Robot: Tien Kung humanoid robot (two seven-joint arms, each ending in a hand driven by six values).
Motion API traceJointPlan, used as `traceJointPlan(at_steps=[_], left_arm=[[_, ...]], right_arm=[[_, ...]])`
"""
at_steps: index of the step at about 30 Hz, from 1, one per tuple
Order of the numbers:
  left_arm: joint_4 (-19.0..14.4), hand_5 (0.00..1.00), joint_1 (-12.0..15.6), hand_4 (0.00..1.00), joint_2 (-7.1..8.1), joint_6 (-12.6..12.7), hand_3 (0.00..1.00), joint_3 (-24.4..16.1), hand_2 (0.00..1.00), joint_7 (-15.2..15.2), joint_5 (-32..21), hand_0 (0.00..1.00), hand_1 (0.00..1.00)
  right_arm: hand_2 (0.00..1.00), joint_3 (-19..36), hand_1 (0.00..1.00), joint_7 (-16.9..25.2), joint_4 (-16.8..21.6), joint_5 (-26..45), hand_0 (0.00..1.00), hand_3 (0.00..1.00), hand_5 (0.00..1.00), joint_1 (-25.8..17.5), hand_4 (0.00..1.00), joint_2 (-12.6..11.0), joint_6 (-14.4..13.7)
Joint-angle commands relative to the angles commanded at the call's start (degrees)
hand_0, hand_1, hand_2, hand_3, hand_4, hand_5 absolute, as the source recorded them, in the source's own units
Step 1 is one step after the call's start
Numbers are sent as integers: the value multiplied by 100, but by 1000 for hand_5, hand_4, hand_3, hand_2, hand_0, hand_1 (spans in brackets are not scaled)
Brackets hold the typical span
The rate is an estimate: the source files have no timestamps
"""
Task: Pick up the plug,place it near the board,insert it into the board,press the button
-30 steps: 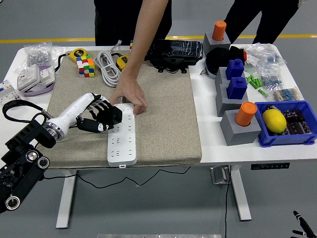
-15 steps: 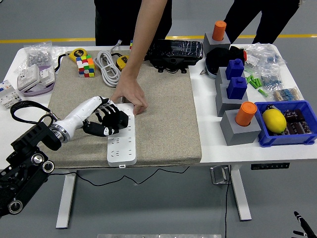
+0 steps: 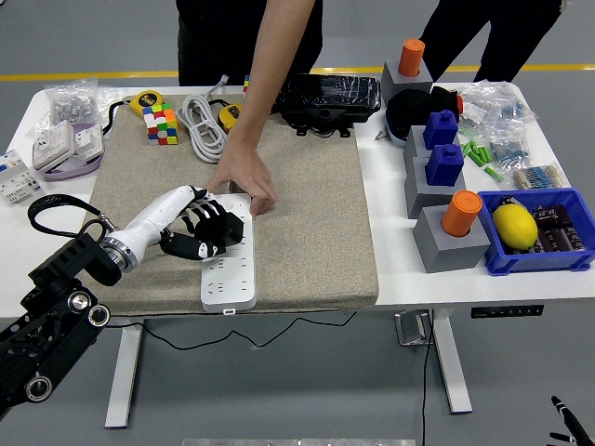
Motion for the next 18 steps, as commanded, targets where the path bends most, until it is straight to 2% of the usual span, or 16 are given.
traceJointPlan(at_steps=[7,18], left_arm=[[236,2,-130,728,46,23,498,-26,444,-42,1,320,512],[367,2,-106,724,54,-16,499,-25,444,-31,23,321,516]], right_arm=[[713,54,750,-8,0,-49,839,765,942,-6,998,-2,-3],[713,36,751,1,0,-39,839,765,942,8,998,2,3]])
